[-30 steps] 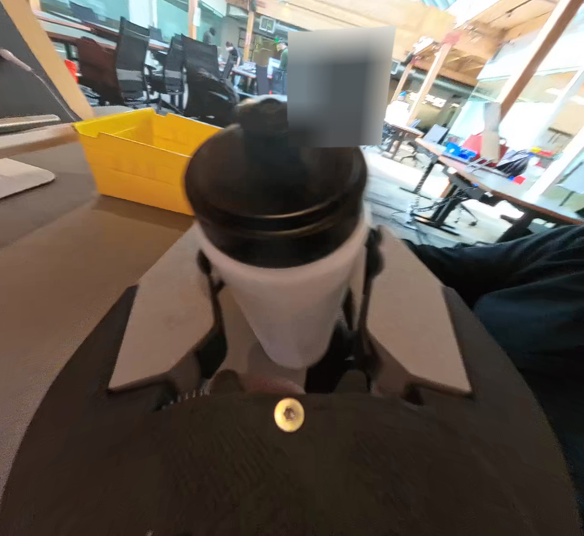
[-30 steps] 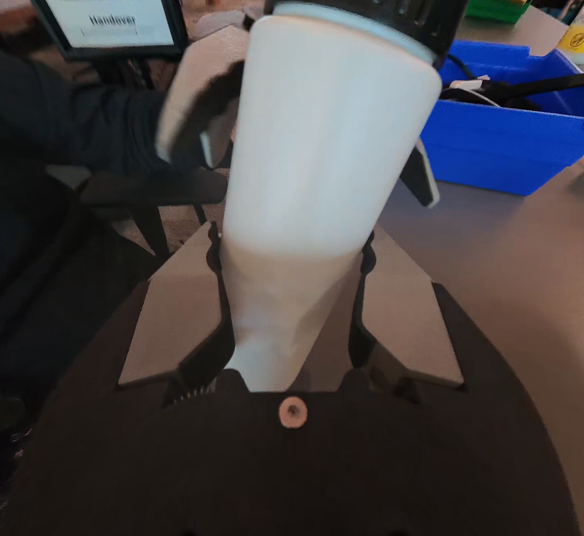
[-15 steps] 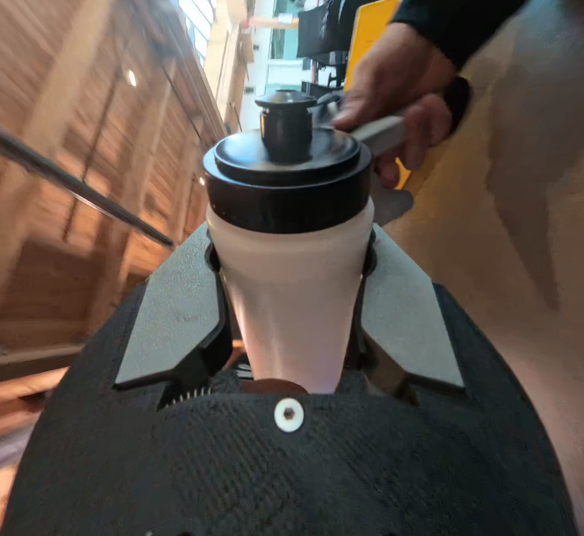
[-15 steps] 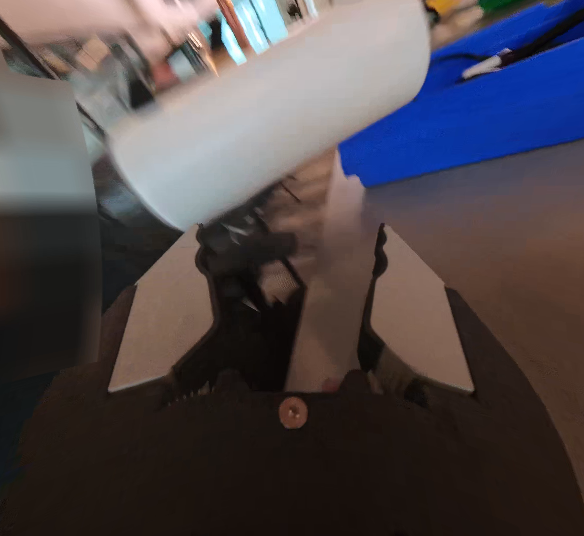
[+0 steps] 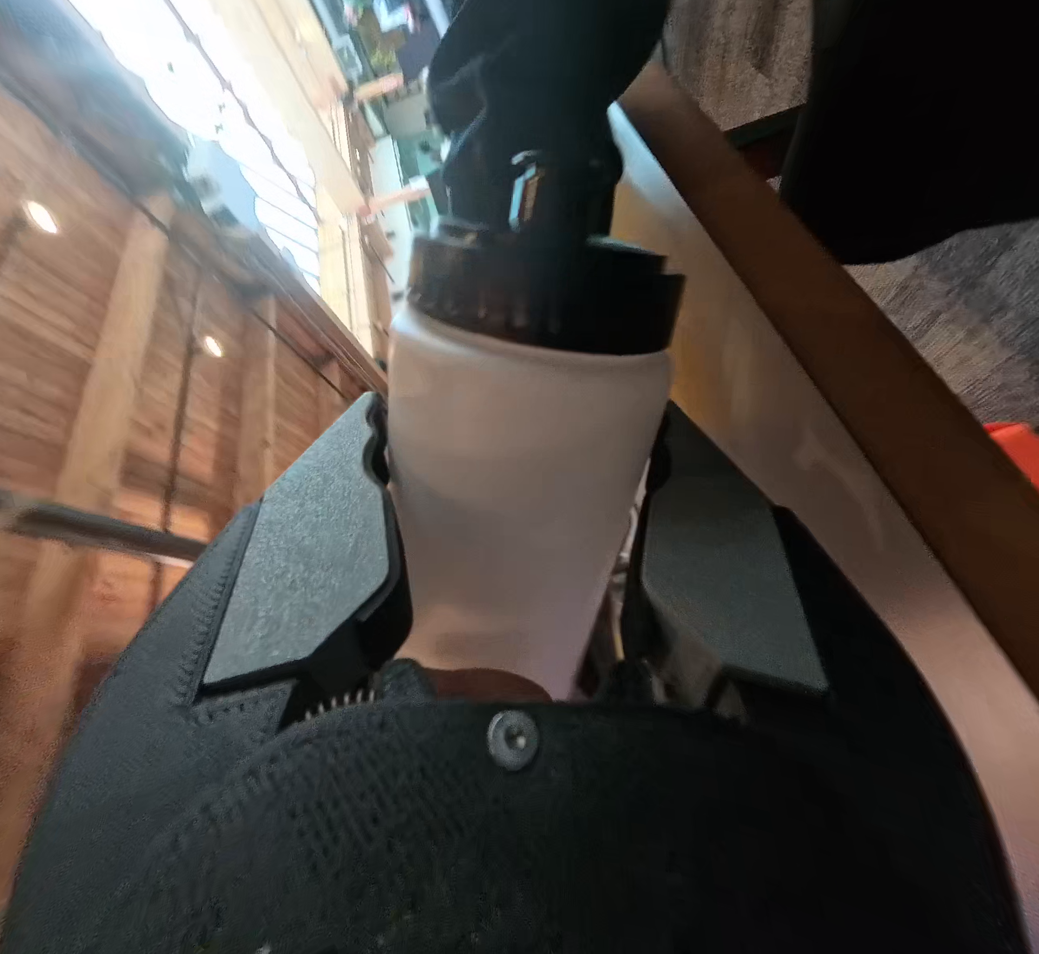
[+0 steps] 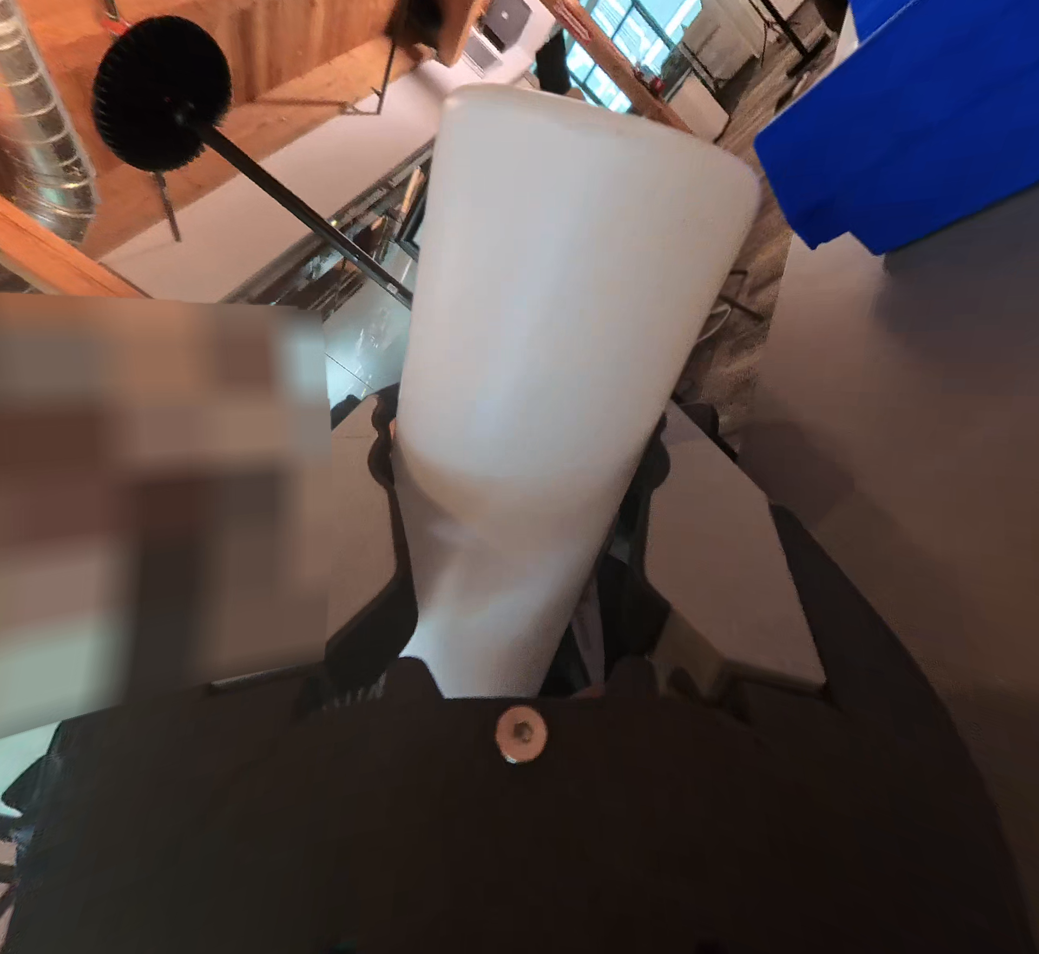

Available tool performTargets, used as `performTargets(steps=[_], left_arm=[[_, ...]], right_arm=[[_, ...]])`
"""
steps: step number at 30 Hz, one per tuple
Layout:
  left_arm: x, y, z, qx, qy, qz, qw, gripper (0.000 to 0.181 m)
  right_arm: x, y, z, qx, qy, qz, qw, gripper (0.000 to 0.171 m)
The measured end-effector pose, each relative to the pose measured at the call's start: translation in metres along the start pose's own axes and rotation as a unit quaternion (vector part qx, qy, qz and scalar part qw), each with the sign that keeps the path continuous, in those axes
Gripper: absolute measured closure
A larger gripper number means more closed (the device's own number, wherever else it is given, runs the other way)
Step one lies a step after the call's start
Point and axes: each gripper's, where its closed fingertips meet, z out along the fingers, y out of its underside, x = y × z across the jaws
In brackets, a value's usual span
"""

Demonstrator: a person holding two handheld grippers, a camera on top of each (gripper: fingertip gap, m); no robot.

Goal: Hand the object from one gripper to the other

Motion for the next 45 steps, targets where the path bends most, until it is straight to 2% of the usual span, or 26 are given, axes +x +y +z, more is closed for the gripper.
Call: performTargets(steps=[1,4,5,7,8,9,10,12,14,15,16,19,21,23,26,28,31,32,35,38,42,45], left_arm=[[0.000,0.008,0.000,-0.014,-0.004,-0.045,0.999,0.082],[0.000,0.038,-0.009,-0.038,-0.022,-0.223,0.974,0.063],[-0.002,0.045,-0.014,-0.039,-0.036,-0.271,0.961,0.062],[-0.001,0.058,-0.026,-0.041,-0.057,-0.349,0.934,0.075],[0.001,0.057,-0.032,-0.018,-0.049,-0.405,0.913,0.091],[0.002,0.056,-0.037,0.014,-0.041,-0.466,0.884,0.099],[0.002,0.057,-0.042,0.040,-0.033,-0.527,0.848,0.098],[-0.001,0.078,-0.047,0.046,-0.040,-0.643,0.763,0.103],[-0.004,0.096,-0.045,0.044,-0.031,-0.733,0.678,0.084],[-0.009,0.097,-0.043,0.055,-0.023,-0.761,0.646,0.087],[-0.014,0.096,-0.040,0.064,-0.015,-0.777,0.626,0.087],[-0.023,0.074,-0.022,0.091,0.051,-0.794,0.599,0.077],[-0.015,0.063,-0.007,0.085,0.098,-0.790,0.599,0.071],[-0.012,0.057,0.004,0.100,0.113,-0.781,0.606,0.081],[0.002,0.054,0.016,0.073,0.145,-0.774,0.612,0.084],[0.012,0.062,0.018,0.023,0.156,-0.754,0.638,0.085],[0.011,0.095,0.012,-0.087,0.098,-0.696,0.706,0.085],[0.006,0.104,0.009,-0.116,0.079,-0.676,0.723,0.085],[-0.010,0.114,0.004,-0.161,0.042,-0.639,0.751,0.086],[-0.013,0.107,0.009,-0.175,0.040,-0.601,0.778,0.086],[-0.025,0.100,0.015,-0.166,0.007,-0.591,0.789,0.085],[-0.026,0.097,0.020,-0.151,0.009,-0.611,0.777,0.085]], right_arm=[[0.001,-0.004,-0.005,0.010,0.009,-0.014,1.000,0.083],[0.002,-0.026,-0.027,0.059,0.081,-0.075,0.992,0.083],[0.002,-0.031,-0.034,0.067,0.112,-0.103,0.986,0.083],[-0.008,-0.041,-0.041,0.087,0.137,-0.158,0.974,0.083],[-0.014,-0.048,-0.045,0.101,0.152,-0.183,0.966,0.084],[-0.017,-0.054,-0.049,0.114,0.173,-0.208,0.956,0.084],[-0.022,-0.062,-0.055,0.131,0.192,-0.237,0.943,0.085],[-0.037,-0.076,-0.064,0.172,0.215,-0.285,0.918,0.086],[-0.046,-0.084,-0.066,0.199,0.238,-0.323,0.894,0.085],[-0.048,-0.086,-0.064,0.205,0.255,-0.348,0.879,0.086],[-0.047,-0.086,-0.060,0.203,0.277,-0.371,0.863,0.086],[-0.048,-0.086,-0.042,0.206,0.292,-0.420,0.834,0.086],[-0.055,-0.084,-0.030,0.220,0.255,-0.427,0.839,0.086],[-0.055,-0.081,-0.024,0.224,0.229,-0.414,0.852,0.086],[-0.047,-0.076,-0.029,0.206,0.250,-0.419,0.848,0.088],[-0.044,-0.071,-0.036,0.189,0.266,-0.419,0.848,0.089],[-0.041,-0.069,-0.050,0.185,0.291,-0.416,0.842,0.091],[-0.038,-0.069,-0.053,0.183,0.305,-0.415,0.838,0.085],[-0.031,-0.072,-0.057,0.185,0.326,-0.406,0.833,0.064],[-0.035,-0.074,-0.056,0.205,0.310,-0.406,0.835,0.066],[-0.047,-0.075,-0.056,0.244,0.247,-0.390,0.853,0.065],[-0.050,-0.076,-0.061,0.258,0.233,-0.385,0.855,0.070]])
